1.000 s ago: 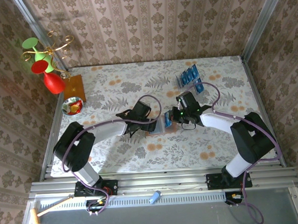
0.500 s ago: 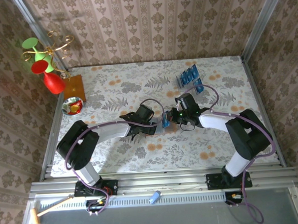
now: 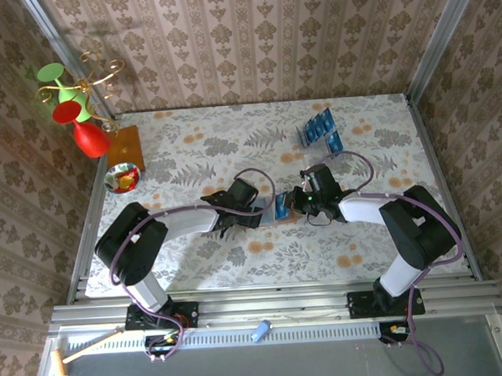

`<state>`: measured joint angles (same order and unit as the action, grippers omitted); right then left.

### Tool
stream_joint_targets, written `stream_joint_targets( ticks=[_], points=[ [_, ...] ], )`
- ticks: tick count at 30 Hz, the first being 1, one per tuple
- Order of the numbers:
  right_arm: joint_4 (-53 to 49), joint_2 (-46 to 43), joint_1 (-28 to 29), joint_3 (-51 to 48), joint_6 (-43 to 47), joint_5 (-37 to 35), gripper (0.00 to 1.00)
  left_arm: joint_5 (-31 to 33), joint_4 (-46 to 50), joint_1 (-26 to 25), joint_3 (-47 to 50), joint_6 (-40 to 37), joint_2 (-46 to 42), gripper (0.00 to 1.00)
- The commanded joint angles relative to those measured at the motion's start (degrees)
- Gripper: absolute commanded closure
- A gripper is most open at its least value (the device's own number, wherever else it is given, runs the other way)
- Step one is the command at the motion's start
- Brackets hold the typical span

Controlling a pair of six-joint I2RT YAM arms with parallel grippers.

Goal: Put the credit cards into the card holder

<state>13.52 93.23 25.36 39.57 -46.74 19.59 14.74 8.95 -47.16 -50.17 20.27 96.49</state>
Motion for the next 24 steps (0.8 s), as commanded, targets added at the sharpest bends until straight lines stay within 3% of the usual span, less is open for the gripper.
stream_joint_targets(
  ticks=[1, 14, 24],
  points=[
    [2.6, -2.4, -0.1, -0.8, -0.8, 1.0, 1.00, 1.6, 3.1, 0.6, 1.5, -1.0, -0.3, 0.00],
    [15.6, 2.3, -0.9, -0.5, 0.2, 7.4, 1.00, 1.5, 3.7, 0.4, 1.8, -0.2, -2.1, 0.00],
    [18.2, 5.0, -1.2, -0.6, 0.1, 8.5, 1.00, 1.9, 3.3, 0.4, 3.6, 0.2, -4.0, 0.00]
  ],
)
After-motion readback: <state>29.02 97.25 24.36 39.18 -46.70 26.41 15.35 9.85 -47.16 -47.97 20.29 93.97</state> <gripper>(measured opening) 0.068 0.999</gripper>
